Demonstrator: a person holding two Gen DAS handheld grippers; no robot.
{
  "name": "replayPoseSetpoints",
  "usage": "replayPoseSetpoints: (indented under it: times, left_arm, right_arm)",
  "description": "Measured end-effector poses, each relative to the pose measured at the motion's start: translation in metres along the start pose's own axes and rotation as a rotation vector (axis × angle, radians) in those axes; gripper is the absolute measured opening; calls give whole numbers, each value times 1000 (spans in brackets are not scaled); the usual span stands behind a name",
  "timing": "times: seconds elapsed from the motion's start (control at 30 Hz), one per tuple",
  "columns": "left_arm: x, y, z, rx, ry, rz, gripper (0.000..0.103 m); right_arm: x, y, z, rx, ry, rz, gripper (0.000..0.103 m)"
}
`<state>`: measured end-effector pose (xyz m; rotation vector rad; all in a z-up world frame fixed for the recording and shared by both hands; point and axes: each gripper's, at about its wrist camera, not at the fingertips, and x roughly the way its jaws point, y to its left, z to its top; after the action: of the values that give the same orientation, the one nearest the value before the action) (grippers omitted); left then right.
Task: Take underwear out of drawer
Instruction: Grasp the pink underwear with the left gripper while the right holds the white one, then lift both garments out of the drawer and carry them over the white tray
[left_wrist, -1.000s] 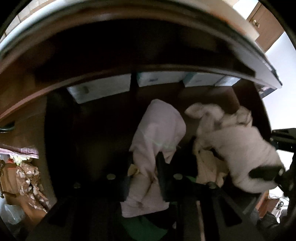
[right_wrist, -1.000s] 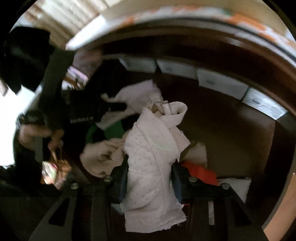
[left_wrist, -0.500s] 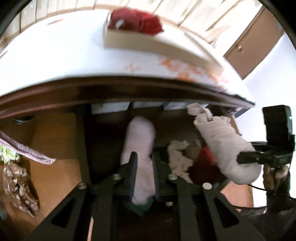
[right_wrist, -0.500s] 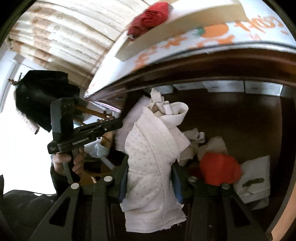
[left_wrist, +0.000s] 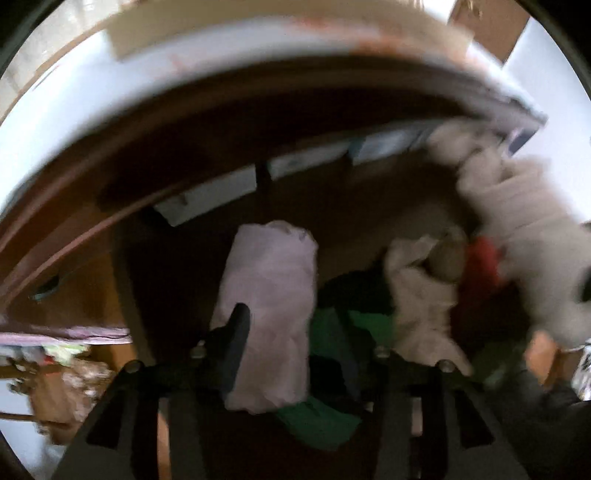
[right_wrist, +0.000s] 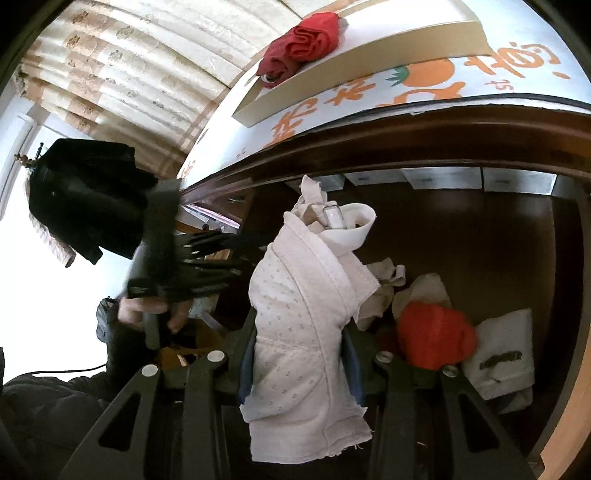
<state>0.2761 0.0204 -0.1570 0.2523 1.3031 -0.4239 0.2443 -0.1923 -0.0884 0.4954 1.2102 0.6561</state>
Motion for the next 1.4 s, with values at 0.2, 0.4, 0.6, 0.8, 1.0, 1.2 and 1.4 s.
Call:
replayPoseSetpoints:
  times: [0.2,0.4,0.6,0.8,1.0,1.2,1.4]
  left_arm:
    - [35,-8,16,76,93,180,56]
    - [42,-20,15,125,118,181,74]
    - [44,-24,16,106,119,203,76]
    - [56,-31,23,78,127,192,74]
    - [46,-7,18,-55,96,117,52]
    - [28,3,10,-79,68,22,25]
    - [-7,21,-1,-191,-13,-129,22]
  right_arm:
    - [-2,-4,-1,-2,6,4,43]
    - [0,-7,0,3,14,8,43]
    - [0,-6,1,2,15,9,43]
    - [1,-9,2,8,10,11,43]
    - [-2,-11,-1,1,8,11,43]
    - [-3,-17,1,26,-8,10,43]
    - [-15,-20,-1,53,-67,21,43]
